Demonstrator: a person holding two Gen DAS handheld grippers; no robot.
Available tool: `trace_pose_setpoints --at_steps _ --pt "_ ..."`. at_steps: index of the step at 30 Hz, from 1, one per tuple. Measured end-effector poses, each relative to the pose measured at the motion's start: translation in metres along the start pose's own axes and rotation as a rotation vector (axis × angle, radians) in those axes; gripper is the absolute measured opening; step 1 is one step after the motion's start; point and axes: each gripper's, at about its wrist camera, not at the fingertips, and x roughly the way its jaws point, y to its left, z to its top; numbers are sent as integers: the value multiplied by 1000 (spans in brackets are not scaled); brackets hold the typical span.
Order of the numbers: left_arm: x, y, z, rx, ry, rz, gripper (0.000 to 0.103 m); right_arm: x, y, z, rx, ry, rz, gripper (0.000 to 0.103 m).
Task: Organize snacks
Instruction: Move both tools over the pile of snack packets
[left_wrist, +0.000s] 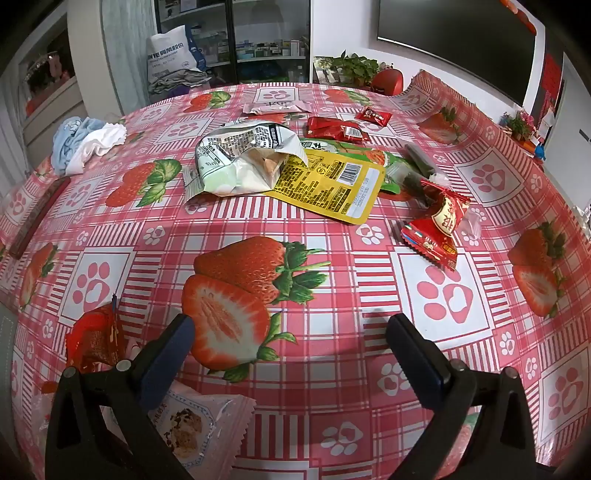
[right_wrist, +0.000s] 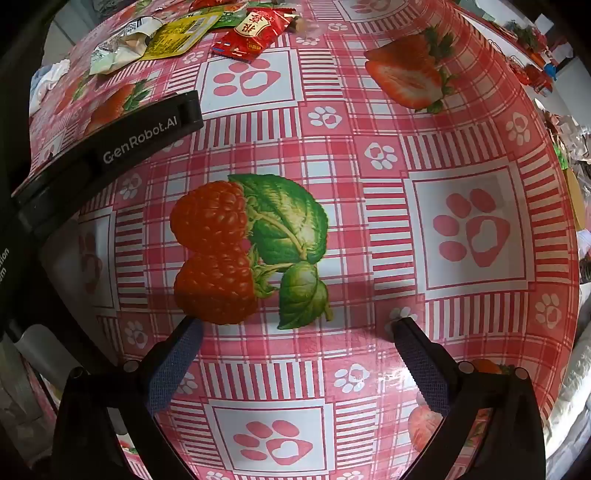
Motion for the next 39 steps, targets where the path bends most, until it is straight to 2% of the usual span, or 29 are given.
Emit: trace_pose_setpoints --at_steps 4,13,17,19,21,23,25,29,31,35,39 --pt "0 0 0 0 0 0 103 0 0 1 0 7 -1 103" --pt "0 0 0 0 0 0 103 7 -3 14 2 82 2 103" --pt "0 0 0 -1 2 1 103 9 -4 16 2 84 3 103" --pt "2 1 7 20 60 -1 103 9 -3 19 2 78 3 103" --pt "9 -1 22 56 202 -20 103 9 -4 20 0 73 4 103" --pt "13 -7 29 103 310 -65 103 10 -4 19 0 73 6 103" --pt "-1 -7 32 145 311 -104 103 7 -3 15 2 75 6 103" --pt "-59 17 38 208 250 -213 103 5 -5 20 -7 122 20 103" --pt "-80 33 30 251 254 -227 103 3 -9 21 37 152 64 103" --pt "-106 84 0 283 345 -199 103 -14 -3 15 66 143 73 103" --pt "-102 135 -31 338 445 -103 103 -25 14 0 85 159 102 103"
